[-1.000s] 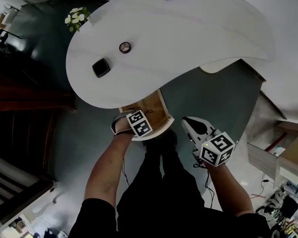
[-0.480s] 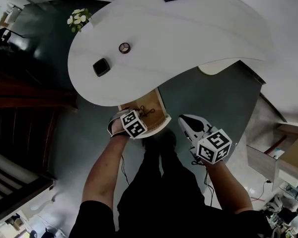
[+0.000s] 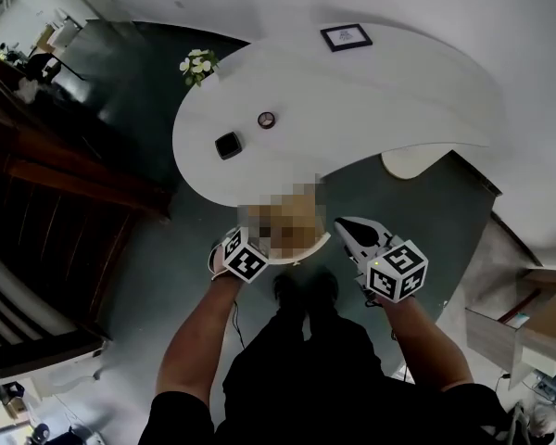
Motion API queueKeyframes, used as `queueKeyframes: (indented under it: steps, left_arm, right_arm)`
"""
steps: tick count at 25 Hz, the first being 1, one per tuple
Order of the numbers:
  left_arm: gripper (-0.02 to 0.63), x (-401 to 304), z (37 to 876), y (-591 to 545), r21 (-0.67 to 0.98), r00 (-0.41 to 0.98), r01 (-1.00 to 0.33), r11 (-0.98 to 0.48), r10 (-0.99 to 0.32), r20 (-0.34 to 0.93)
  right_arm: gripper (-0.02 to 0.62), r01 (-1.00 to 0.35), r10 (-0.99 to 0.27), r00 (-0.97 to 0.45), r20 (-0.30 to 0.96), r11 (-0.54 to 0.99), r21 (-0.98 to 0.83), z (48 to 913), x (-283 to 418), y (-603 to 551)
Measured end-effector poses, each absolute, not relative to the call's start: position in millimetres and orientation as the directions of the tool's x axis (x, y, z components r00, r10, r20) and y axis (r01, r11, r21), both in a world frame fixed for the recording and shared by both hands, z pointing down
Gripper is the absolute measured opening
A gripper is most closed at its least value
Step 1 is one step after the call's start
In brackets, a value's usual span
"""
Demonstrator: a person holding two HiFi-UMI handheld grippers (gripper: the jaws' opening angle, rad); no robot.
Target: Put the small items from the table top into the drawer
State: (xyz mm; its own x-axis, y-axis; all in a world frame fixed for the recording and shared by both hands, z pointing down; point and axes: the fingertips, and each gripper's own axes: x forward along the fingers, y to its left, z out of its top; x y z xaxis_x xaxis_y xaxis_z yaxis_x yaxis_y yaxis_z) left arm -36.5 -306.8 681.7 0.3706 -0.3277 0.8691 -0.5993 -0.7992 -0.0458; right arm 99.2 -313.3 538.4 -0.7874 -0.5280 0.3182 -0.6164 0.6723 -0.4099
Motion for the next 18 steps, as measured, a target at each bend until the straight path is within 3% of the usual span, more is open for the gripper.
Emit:
queueKeyframes:
  steps: [9, 18]
  left_arm:
    - [0.012, -74.0, 574.2, -299.4, 0.012, 0.489, -0.754, -0.657, -0.549, 0.678]
    - [0.011, -144.3, 472.7, -279.8, 0.056, 0.516, -0.835, -0.547, -0.744, 0.426]
  right_arm:
    - [0.01, -0.623, -0.567, -0.782, 0.258, 0.721, -0.305, 469.2, 61.0, -303.1]
    - [0.011, -0.673, -0.648, -0.739, 0.184, 0.713, -0.194, 403.1, 23.1, -289.5]
